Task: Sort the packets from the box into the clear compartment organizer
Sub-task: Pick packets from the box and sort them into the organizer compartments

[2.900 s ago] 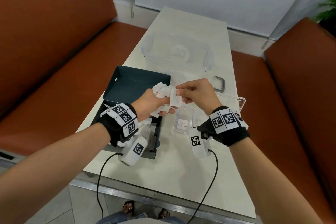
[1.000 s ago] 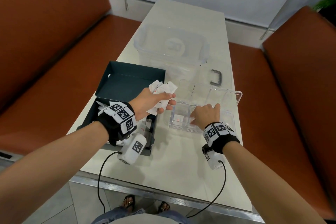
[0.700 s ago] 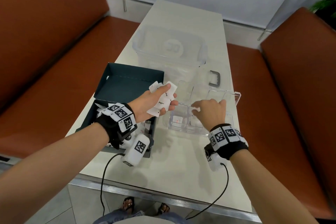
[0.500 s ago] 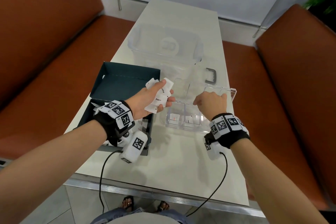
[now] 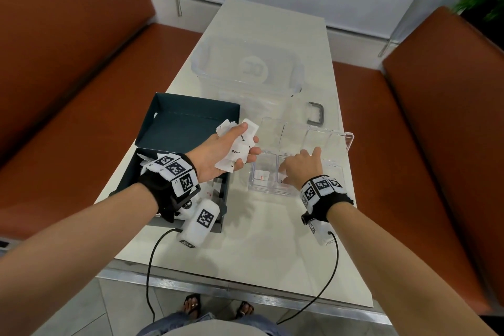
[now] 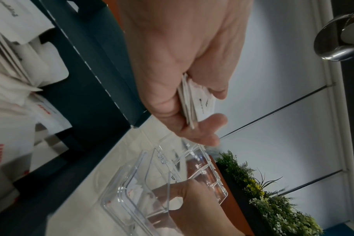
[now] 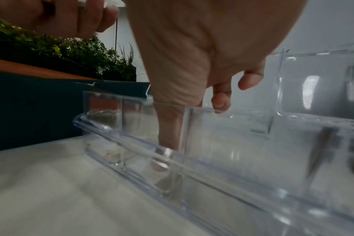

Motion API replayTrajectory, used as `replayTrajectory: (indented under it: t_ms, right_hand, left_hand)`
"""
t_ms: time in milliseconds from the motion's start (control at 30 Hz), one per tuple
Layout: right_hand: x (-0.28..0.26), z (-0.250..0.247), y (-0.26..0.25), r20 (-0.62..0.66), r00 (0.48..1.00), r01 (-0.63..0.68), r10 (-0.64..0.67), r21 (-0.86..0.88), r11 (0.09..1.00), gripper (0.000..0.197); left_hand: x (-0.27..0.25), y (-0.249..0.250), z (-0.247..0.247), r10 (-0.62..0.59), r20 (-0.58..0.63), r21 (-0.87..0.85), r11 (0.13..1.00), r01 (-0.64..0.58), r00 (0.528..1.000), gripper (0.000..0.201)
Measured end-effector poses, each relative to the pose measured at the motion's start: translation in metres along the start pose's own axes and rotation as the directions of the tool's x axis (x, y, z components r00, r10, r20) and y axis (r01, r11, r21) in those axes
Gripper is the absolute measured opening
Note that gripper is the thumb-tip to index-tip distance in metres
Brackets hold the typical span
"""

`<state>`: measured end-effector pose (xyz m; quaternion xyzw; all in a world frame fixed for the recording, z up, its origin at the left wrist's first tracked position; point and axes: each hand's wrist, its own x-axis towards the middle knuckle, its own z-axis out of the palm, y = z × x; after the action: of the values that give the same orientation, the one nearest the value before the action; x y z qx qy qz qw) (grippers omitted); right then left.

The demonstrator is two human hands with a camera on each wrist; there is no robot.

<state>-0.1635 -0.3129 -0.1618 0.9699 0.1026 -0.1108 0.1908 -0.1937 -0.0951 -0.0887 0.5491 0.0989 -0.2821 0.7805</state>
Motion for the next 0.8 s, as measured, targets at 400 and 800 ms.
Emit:
replayTrajectory:
  t_ms: [400,800]
  right_hand:
    - [-0.018,-0.020,0.007,0.009,1.000,-0.023,0.022,0.234,0.972,0.033]
    - [-0.062,-0.092,-0.053,-0.479,0.873,0.344,0.097,0.744,0.573,0.037]
  left_hand:
    - [0.000,0.000,-0.002,-0.002,-0.005,-0.028,1.000,0.001,1.000,0.052]
    - [0.005,0.002,0.013,-0.043,-0.037,-0.008,0.999,0.043,0.998,0.063]
